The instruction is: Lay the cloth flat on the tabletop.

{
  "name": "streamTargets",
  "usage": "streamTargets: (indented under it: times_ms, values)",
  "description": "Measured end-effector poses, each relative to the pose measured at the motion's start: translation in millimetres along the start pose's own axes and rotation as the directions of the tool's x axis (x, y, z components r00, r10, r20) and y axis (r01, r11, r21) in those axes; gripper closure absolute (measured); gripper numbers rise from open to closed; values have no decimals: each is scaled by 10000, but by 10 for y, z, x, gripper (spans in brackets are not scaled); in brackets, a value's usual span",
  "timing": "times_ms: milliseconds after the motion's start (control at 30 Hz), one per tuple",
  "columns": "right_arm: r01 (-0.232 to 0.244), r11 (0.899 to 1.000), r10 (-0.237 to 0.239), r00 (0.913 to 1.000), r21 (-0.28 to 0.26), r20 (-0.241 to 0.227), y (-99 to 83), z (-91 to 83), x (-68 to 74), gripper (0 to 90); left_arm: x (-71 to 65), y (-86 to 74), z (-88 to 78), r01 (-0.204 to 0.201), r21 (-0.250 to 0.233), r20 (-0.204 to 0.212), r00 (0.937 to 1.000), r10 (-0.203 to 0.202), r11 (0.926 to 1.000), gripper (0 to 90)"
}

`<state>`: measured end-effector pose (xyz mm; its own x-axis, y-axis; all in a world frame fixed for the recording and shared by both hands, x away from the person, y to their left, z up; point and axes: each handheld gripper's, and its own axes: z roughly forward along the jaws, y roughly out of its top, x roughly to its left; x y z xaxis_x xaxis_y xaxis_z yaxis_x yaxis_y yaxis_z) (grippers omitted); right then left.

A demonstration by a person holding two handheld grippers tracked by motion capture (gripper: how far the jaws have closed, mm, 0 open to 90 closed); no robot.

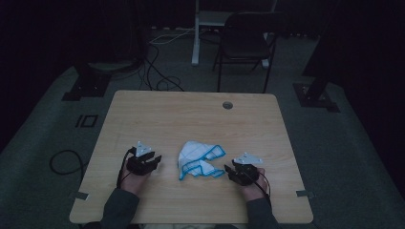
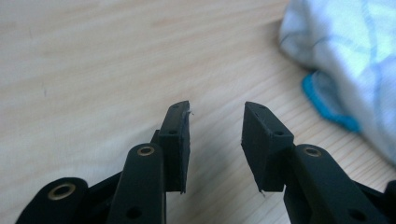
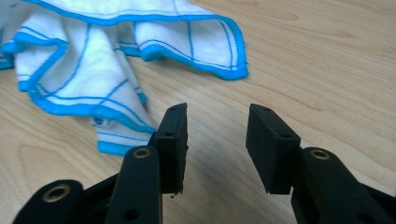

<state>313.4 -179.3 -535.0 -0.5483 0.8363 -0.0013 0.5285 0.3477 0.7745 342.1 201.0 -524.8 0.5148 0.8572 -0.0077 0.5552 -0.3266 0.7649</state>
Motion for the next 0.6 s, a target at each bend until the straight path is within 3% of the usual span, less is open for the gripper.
streamTargets:
  times_ms: [267, 600]
  values:
    - [114, 9998, -117, 9998, -186, -175, -4, -40, 55, 589, -102, 266, -39, -556, -265, 277, 9980, 564, 9981, 612]
    - [77, 9991, -99, 9987, -424, -510, -7, -97, 93, 596, -347, 549, 59, -1323, -443, 762, 9879, 1354, 9902, 596]
